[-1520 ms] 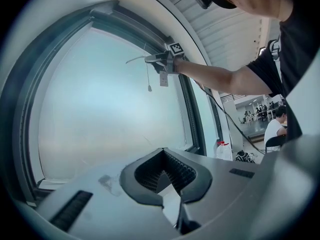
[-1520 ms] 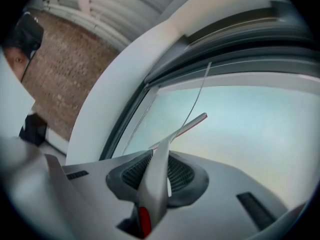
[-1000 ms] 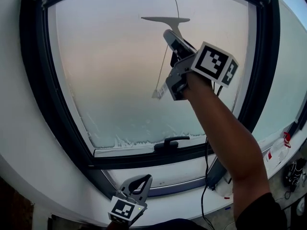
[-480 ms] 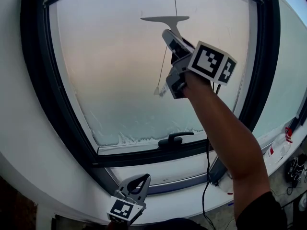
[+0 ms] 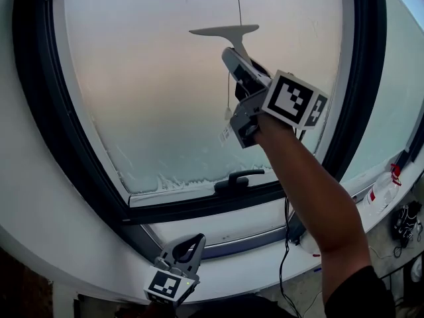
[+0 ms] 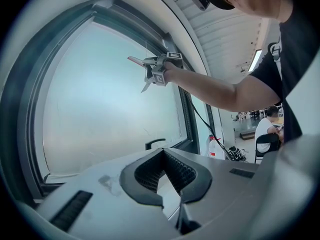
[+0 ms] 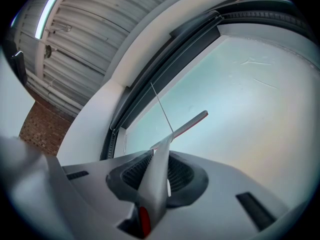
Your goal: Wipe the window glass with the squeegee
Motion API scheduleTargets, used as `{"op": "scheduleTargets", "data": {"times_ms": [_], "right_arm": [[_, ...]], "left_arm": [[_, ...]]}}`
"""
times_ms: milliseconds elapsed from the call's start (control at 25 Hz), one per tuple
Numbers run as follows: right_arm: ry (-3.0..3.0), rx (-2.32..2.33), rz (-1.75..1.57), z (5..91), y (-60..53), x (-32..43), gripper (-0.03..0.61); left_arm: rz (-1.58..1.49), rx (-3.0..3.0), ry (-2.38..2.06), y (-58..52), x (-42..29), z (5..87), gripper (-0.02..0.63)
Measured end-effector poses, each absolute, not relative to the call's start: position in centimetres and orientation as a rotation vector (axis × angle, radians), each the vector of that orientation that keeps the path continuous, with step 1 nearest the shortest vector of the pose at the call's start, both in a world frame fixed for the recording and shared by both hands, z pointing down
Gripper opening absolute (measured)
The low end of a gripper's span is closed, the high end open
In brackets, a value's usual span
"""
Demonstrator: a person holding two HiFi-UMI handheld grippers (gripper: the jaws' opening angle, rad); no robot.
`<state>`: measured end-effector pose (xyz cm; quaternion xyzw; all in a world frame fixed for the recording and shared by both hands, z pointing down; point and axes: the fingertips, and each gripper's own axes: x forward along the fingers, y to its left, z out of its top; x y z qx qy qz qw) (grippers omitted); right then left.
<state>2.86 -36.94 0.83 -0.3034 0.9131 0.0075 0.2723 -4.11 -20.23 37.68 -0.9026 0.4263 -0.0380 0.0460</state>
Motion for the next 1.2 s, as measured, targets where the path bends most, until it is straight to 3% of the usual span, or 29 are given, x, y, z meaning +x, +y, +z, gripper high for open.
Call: {"op": "scheduleTargets", "data": {"times_ms": [720, 1200], "right_arm": [[2.541, -0.823, -0.054, 12.2, -36.4, 2.8, 0.06], [2.538, -0.893, 0.277, 14.2, -34.1, 2.2, 0.06]], "left_arm": [[-0.159, -2.787, 1.264, -20.5, -3.3, 39.1, 0.002], [-0.158, -2.793, 1.277, -20.2, -3.2, 39.4, 0.002]]}}
